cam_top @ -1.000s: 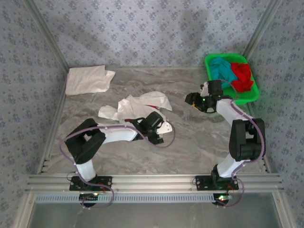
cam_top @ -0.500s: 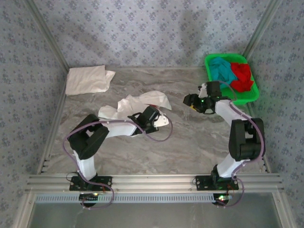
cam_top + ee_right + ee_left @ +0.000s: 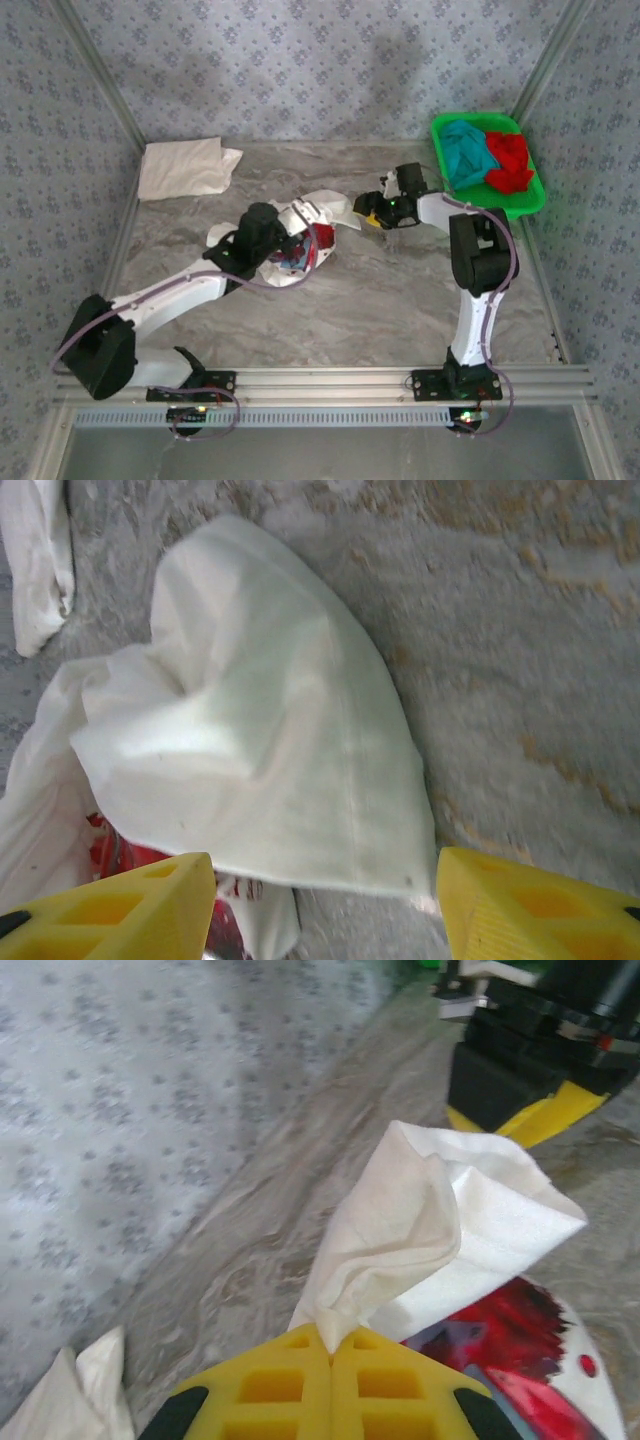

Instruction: Fold and stack the t-shirts

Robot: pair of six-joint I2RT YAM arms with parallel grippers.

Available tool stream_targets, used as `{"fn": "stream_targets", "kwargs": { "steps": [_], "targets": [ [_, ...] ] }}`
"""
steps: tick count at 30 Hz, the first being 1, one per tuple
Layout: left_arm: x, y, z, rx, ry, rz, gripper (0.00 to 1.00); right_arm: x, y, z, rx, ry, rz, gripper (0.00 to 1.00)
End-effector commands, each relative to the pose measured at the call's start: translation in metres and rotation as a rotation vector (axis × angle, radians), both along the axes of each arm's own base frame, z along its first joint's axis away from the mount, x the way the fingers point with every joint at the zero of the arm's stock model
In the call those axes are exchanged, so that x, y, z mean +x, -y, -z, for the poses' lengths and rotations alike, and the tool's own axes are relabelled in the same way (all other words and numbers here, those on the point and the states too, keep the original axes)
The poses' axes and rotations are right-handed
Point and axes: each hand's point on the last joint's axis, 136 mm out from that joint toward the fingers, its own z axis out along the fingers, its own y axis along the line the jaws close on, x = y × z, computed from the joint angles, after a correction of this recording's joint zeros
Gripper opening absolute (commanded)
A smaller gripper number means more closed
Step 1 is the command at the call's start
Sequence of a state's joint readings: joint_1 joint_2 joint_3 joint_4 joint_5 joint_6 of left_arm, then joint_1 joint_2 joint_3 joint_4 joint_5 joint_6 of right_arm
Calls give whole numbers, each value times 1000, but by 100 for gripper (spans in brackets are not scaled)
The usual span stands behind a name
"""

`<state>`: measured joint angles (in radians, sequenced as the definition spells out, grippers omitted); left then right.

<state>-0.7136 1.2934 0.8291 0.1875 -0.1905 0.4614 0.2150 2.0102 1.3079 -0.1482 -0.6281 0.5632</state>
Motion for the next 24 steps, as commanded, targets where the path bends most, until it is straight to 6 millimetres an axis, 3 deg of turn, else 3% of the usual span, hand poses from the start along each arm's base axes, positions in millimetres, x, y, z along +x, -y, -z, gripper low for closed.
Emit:
{"fn": "stream_targets", "kwargs": {
  "steps": [1, 6, 11, 16, 24],
  "targets": [
    [3, -19, -10, -109, -7, -51, 0, 8, -16, 8, 46, -29, -19, 63],
    [12, -47, -16, -146, 3, -147, 0, 4, -28, 26, 24, -60, -40, 62],
    [15, -64, -24, -161, 31, -201, 0, -3, -16, 37, -30, -87, -10, 67],
    [15, -78, -28, -193, 41, -230, 0, -2, -2, 30, -82, -61, 65, 70],
    [12, -82, -30, -203, 42, -234, 0, -13, 10, 20, -210, -27, 75, 73]
  ]
}}
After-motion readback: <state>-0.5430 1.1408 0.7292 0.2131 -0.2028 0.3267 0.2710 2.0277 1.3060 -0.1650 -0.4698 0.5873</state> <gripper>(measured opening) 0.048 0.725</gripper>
